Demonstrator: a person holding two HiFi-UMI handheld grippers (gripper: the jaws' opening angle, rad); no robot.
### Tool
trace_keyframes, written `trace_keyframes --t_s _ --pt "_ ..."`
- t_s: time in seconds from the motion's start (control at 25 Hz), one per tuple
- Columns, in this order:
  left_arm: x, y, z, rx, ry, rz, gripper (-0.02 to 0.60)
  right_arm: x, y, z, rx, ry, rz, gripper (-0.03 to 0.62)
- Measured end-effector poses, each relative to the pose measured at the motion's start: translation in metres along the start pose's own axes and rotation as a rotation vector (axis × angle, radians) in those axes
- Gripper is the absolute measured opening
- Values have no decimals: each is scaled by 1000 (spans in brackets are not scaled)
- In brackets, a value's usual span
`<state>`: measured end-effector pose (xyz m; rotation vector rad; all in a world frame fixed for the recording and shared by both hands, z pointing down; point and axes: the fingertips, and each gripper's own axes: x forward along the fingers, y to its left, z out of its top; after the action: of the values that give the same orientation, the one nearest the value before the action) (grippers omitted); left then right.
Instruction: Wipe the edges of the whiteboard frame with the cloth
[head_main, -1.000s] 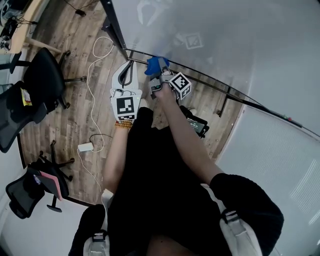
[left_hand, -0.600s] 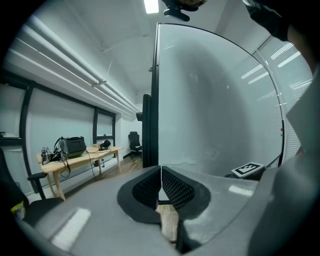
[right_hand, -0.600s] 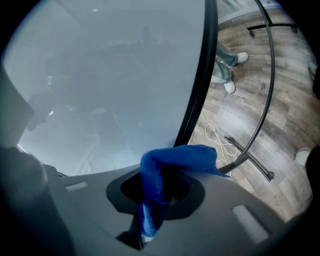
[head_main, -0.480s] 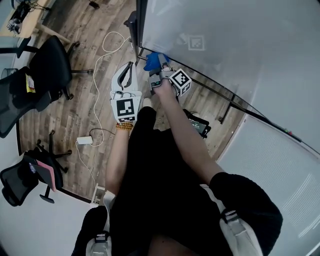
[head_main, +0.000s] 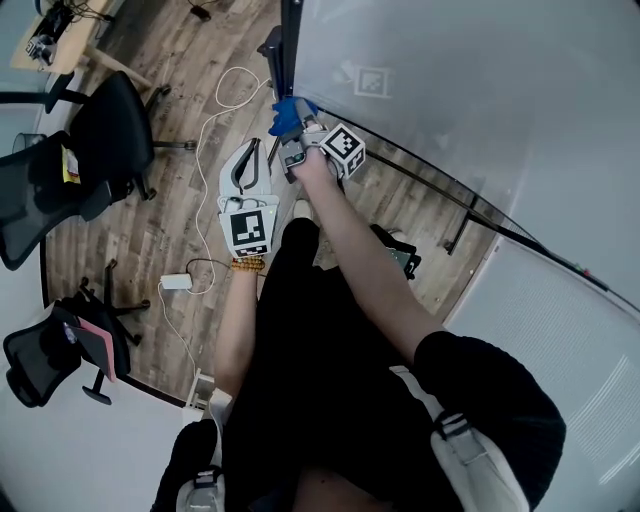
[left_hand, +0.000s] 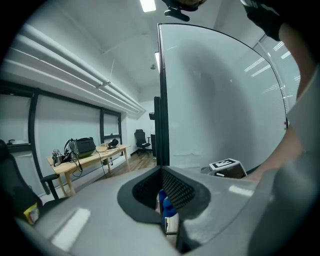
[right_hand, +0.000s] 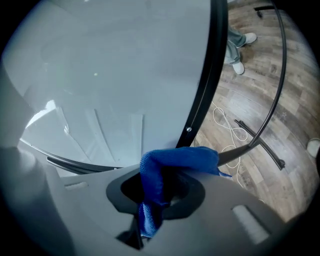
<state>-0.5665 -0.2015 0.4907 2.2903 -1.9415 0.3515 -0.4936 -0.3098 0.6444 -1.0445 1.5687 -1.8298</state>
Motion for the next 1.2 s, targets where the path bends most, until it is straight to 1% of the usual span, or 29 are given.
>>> trace_keyframes --t_s 0.08,0.12,0.24,0.32,0.36,0.48,0.6,0.72,0.84,0.92,1.04,1.2 --pt "-6 4 -2 4 5 5 0 8 4 -11 -7 31 20 75" --pt "-9 4 -3 4 7 6 0 11 9 -19 -18 62 36 75" --pt "-13 6 -3 -28 5 8 0 9 34 -61 -79 214 95 77" --pt "-18 4 0 -52 7 8 0 -8 53 -89 -151 301 144 78" --pt "-21 2 3 -50 5 5 0 -20 64 -97 -197 324 169 77" --pt "-27 1 16 -9 -23 -13 0 -50 95 -101 -382 332 230 77" --pt "-27 -8 31 28 -51 -48 0 -76 129 -87 -619 292 285 77" --pt "-26 -32 50 50 -88 -100 0 -109 162 -57 -852 197 309 75" --pt "-23 -66 70 71 -129 -168 0 -150 190 -18 -1073 70 289 75" --pt "-22 -92 82 90 -156 -219 0 -178 203 5 -1201 -15 249 74" --pt "-22 -127 101 95 -184 -301 0 -213 217 29 -1339 -120 162 72" --pt "-25 -170 123 89 -221 -386 0 -258 231 51 -1453 -231 96 72"
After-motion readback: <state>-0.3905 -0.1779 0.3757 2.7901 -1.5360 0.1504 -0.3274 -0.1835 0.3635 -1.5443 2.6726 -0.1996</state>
